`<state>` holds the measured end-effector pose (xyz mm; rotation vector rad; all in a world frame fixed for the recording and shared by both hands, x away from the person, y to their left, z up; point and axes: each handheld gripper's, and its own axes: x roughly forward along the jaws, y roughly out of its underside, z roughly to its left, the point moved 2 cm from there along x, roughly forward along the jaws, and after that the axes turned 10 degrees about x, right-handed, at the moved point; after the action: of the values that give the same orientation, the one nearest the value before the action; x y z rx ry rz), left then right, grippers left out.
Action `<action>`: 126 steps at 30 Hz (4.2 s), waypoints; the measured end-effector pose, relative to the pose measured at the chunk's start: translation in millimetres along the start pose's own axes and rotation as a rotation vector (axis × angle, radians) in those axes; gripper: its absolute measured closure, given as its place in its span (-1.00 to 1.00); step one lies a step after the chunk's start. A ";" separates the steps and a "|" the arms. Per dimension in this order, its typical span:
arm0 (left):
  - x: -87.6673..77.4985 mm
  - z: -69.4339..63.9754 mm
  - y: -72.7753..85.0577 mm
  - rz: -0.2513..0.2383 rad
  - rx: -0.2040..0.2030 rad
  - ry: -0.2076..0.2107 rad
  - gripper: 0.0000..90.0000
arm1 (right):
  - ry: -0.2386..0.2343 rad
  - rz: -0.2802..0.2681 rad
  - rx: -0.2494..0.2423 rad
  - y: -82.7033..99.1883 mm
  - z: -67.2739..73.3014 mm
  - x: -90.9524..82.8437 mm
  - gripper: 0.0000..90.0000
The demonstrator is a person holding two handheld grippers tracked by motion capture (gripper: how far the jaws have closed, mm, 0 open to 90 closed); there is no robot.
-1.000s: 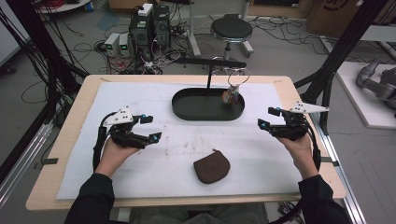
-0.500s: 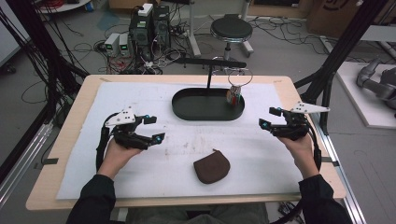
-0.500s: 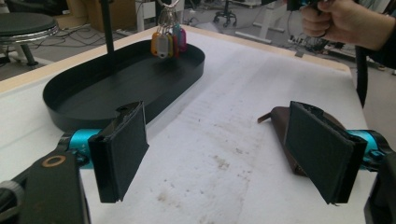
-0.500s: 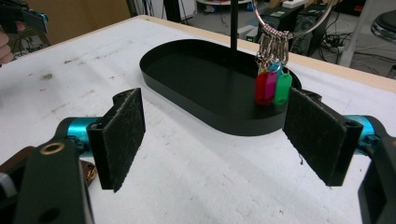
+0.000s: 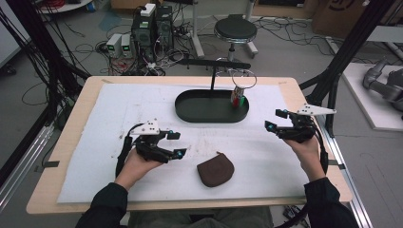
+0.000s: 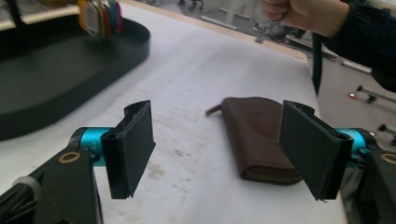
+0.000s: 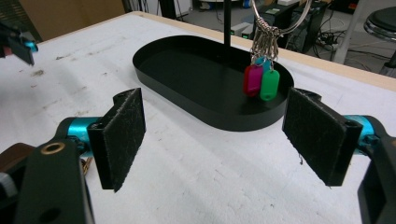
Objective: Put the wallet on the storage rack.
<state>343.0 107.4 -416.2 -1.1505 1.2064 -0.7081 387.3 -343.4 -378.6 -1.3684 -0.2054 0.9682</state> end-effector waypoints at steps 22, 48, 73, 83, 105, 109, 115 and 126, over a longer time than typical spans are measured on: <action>56.2 -20.8 20.1 0.227 -0.150 0.105 0.10 | 0.005 0.018 -0.009 0.9 2.0 2.9 -0.51; 61.0 -25.2 11.4 0.214 -0.083 0.095 0.69 | -0.004 0.015 -0.011 0.7 1.6 1.6 -0.46; 38.5 -34.2 -30.0 0.103 0.353 -0.014 0.74 | -0.096 0.022 -0.027 0.5 14.3 8.4 -0.44; 30.9 -38.4 -23.5 0.073 0.428 0.037 0.75 | -0.235 0.034 -0.036 2.7 29.8 21.4 -0.44; 28.7 -40.9 -21.6 0.044 0.482 0.072 0.76 | -0.466 0.245 -0.121 31.1 85.8 90.3 -0.44; 28.5 -42.1 -21.4 0.036 0.504 0.078 0.76 | -0.510 0.292 -0.116 35.9 89.1 95.0 -0.34; 28.5 -42.1 -21.1 0.033 0.511 0.077 0.76 | -0.562 0.346 -0.138 41.6 94.0 99.1 -0.03; 27.5 -40.6 -20.1 0.030 0.499 0.073 0.73 | -0.583 0.345 -0.164 41.4 91.9 95.3 0.27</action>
<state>314.3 64.3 -404.7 -0.6943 1.0243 -0.9687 368.2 -216.1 -430.2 -1.2591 -0.5066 1.6630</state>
